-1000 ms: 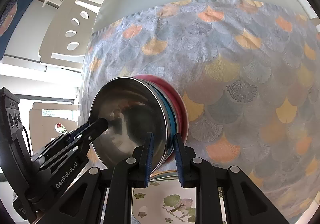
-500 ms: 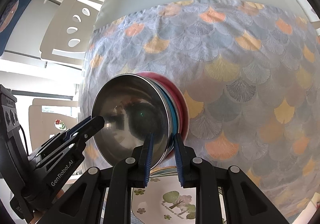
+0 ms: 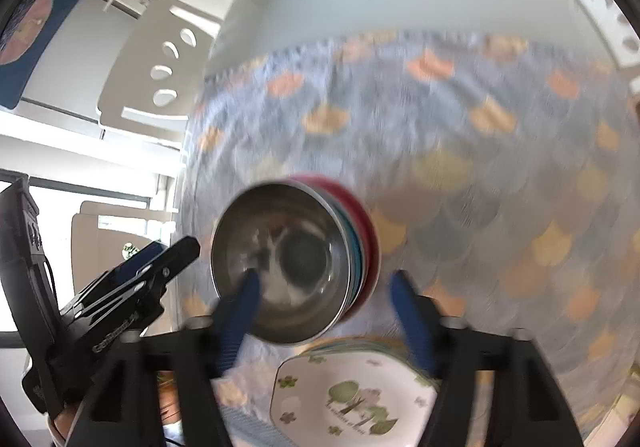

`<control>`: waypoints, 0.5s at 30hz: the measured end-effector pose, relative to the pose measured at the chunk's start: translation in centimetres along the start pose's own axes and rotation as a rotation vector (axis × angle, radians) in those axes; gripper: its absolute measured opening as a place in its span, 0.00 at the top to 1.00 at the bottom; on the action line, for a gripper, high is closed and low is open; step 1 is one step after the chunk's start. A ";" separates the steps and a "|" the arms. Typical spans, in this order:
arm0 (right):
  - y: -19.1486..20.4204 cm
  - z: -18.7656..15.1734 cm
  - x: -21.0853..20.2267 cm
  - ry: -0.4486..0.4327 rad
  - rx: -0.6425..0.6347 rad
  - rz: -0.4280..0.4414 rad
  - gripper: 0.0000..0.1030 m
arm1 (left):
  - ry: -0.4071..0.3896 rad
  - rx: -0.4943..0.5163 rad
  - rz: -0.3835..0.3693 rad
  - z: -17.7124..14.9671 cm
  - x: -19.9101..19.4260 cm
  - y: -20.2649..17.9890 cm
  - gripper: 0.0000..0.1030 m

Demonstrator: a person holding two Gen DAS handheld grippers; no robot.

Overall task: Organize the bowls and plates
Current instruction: 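Open both grippers and release the rim of the nested bowls, then close both grippers on the rim of the nested bowl stack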

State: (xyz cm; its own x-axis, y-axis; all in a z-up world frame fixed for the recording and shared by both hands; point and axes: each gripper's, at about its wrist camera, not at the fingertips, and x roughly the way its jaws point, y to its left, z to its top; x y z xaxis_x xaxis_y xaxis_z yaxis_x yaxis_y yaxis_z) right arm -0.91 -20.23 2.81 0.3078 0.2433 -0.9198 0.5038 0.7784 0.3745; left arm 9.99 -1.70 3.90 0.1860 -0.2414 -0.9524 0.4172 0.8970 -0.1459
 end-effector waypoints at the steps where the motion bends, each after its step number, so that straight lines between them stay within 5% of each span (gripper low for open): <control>1: -0.1 0.1 -0.2 -0.003 0.003 -0.006 0.28 | 0.007 -0.003 0.003 0.1 0.1 0.1 0.25; 15: -3.3 -0.3 5.0 0.087 0.102 0.064 0.28 | 0.118 -0.001 -0.036 -1.2 5.0 -0.9 0.25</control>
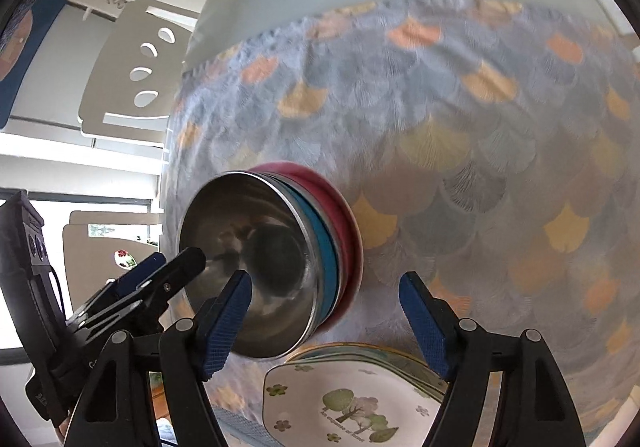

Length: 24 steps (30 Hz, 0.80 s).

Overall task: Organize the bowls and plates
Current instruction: 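Close both grippers on the rim of the nested bowl stack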

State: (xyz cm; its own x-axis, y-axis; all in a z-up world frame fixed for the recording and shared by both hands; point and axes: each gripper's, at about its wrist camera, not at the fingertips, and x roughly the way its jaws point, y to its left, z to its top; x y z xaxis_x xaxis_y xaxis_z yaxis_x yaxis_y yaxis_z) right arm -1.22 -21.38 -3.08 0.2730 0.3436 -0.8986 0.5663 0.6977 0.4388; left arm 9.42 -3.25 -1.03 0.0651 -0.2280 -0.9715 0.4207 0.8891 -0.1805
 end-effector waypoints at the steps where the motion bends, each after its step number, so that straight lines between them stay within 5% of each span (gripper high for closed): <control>1: -0.3 0.1 0.5 0.006 0.012 0.015 0.28 | 0.008 -0.005 -0.001 0.0 0.5 0.2 0.25; 9: -0.6 1.2 3.6 0.046 0.042 0.053 0.28 | 0.021 -0.034 -0.001 0.5 2.6 0.6 0.35; 17: -0.9 2.0 5.6 0.073 0.068 0.074 0.51 | 0.010 -0.028 -0.114 0.3 3.1 -0.2 0.62; 24: -1.1 1.8 5.1 0.042 0.049 0.077 0.56 | -0.006 -0.073 -0.124 0.2 3.0 -0.2 0.66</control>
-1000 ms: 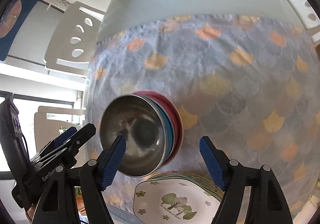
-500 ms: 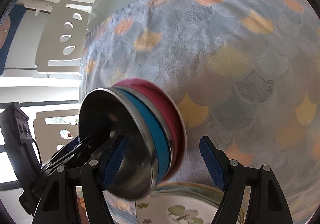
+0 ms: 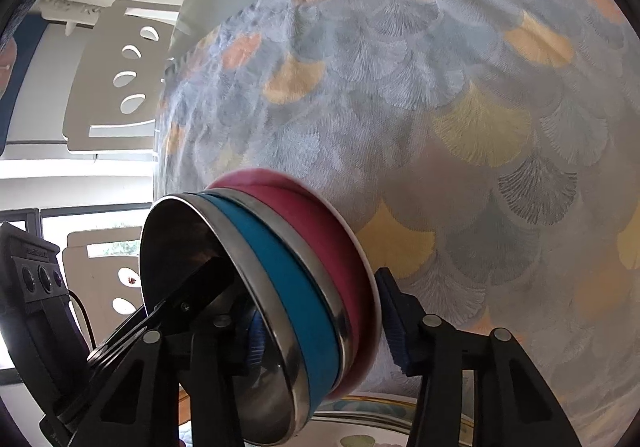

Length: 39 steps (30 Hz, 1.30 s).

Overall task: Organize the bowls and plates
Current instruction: 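Lift the nested bowl stack with both grippers and carry it over the plate stack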

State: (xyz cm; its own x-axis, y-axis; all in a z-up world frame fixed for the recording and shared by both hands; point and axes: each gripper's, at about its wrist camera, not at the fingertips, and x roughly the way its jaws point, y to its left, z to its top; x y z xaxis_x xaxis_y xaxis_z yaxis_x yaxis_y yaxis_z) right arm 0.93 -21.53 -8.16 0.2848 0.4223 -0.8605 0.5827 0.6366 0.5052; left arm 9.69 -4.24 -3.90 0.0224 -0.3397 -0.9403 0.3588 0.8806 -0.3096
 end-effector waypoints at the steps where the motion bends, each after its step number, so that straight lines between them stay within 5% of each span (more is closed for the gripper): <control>1: 0.0 0.0 -0.1 -0.001 0.001 0.000 0.57 | 0.003 -0.003 0.003 0.0 0.0 -0.1 0.66; 8: 0.4 -0.1 -0.3 0.004 -0.026 -0.017 0.60 | -0.015 0.023 0.033 -0.9 -0.9 -0.6 0.67; 39: 4.1 -5.2 -4.4 0.007 -0.202 0.013 0.65 | -0.137 -0.145 0.041 -7.5 -7.2 0.7 0.67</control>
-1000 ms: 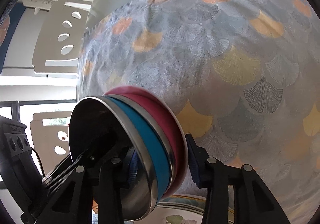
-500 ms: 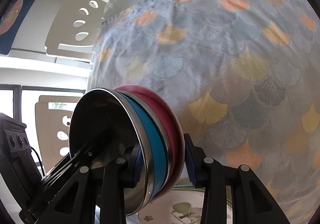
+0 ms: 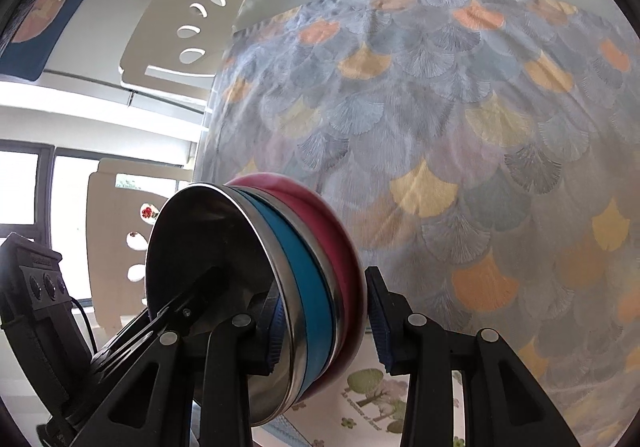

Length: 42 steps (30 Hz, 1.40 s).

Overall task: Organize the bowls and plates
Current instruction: 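Lift the nested bowl stack with both grippers and carry it over the plate stack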

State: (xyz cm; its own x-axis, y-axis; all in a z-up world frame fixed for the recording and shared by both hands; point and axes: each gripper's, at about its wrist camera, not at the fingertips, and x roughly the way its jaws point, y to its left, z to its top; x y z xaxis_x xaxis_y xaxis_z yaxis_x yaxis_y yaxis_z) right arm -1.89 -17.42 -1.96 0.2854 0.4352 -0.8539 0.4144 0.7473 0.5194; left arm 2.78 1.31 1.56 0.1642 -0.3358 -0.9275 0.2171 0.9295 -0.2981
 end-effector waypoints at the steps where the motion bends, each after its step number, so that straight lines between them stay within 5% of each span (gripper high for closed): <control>1: 0.0 -0.2 -0.2 0.000 -0.002 0.004 0.65 | -0.002 -0.004 0.002 -0.2 -0.3 -0.1 0.67; 10: 0.3 -1.4 -2.1 -0.007 -0.028 0.017 0.65 | -0.022 -0.004 0.008 -1.6 -2.1 -1.1 0.67; 25: -4.7 -6.7 -3.1 0.058 0.056 0.025 0.65 | 0.135 0.002 -0.040 -8.0 0.0 -2.3 0.68; 42: -6.3 -9.9 -2.9 0.127 0.064 0.015 0.65 | 0.199 0.026 -0.042 -11.3 0.4 -2.4 0.68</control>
State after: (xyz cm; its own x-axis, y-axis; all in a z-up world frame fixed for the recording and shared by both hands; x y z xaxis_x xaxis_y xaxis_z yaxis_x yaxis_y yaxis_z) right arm -13.88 -18.41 -3.03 0.1819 0.5088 -0.8414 0.4664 0.7087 0.5294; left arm -8.55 0.70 -0.64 -0.0381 -0.3355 -0.9413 0.2448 0.9101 -0.3343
